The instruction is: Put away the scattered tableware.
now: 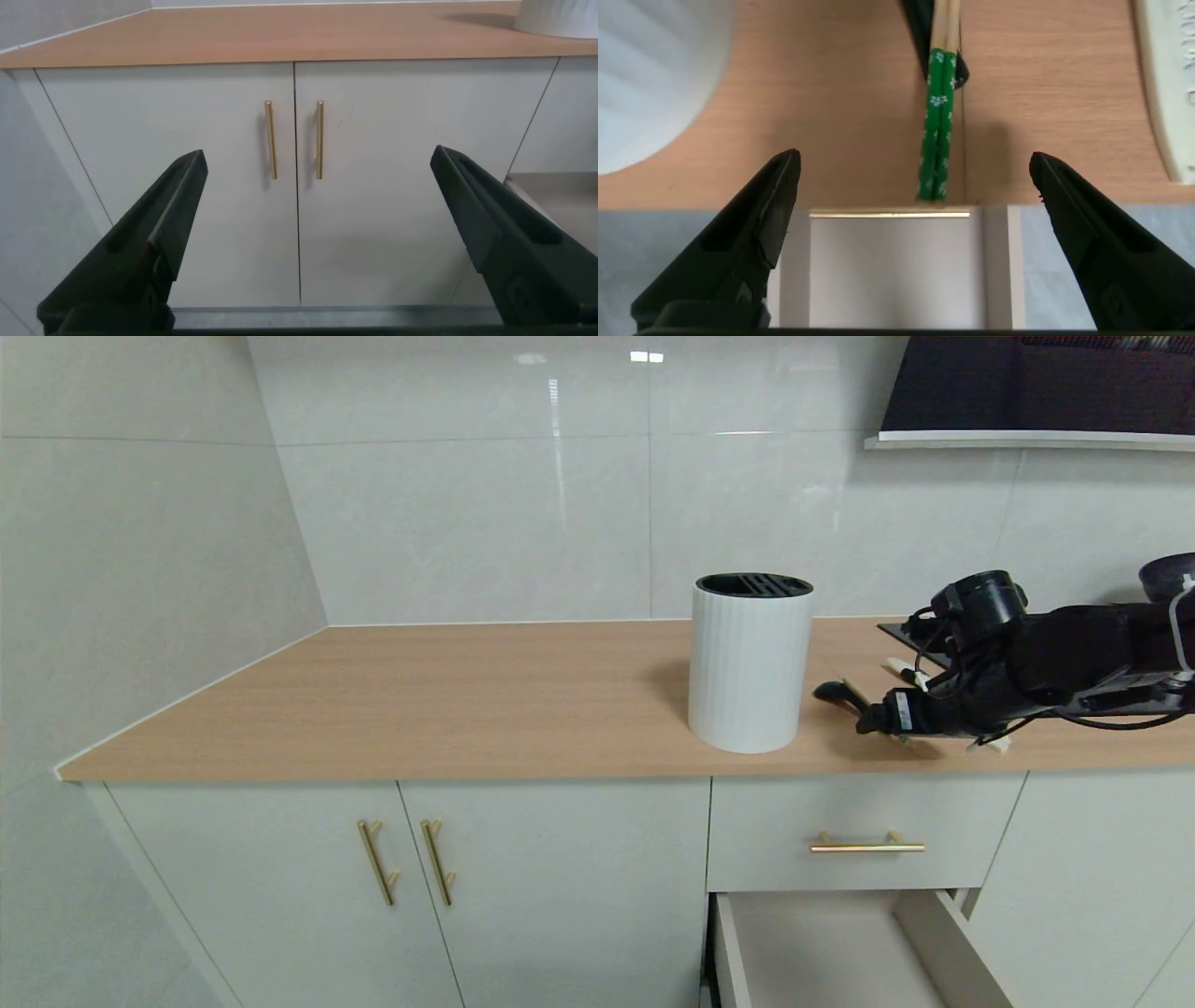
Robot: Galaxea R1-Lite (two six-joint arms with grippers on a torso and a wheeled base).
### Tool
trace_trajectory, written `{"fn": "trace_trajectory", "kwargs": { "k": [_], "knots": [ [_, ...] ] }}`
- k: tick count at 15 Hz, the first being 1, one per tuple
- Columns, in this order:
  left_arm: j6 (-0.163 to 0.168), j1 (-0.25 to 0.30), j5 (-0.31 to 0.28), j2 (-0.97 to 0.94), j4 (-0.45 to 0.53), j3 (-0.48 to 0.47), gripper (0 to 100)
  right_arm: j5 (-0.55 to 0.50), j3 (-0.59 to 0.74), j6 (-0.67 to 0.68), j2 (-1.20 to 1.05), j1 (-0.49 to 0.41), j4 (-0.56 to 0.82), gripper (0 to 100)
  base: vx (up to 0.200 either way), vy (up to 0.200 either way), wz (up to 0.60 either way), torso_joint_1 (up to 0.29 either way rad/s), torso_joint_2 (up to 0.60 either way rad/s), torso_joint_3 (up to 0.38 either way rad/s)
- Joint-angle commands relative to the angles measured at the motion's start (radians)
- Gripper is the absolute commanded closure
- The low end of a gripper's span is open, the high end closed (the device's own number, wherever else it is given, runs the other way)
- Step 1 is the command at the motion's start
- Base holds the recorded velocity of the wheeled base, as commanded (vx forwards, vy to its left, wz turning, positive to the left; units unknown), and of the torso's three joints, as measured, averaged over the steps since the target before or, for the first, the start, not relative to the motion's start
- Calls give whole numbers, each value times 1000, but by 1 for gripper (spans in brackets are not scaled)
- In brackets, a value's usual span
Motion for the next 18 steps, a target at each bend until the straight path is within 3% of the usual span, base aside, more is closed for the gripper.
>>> {"fn": "trace_trajectory", "kwargs": {
  "k": [1,5,6,15,18],
  "knots": [
    [0,0,0,0,0,0,0,0,-3,-1,25,-2,1,0,0,0,0,0,0,0],
    [0,0,0,0,0,0,0,0,-5,-1,32,-4,1,0,0,0,0,0,0,0],
    [0,0,0,0,0,0,0,0,-5,-1,32,-4,-1,100,0,0,0,0,0,0],
    [0,0,0,0,0,0,0,0,-5,27,-49,-21,5,100,0,0,0,0,0,0],
    [0,0,0,0,0,0,0,8,104,70,-227,-25,5,100,0,0,0,0,0,0]
  ]
}}
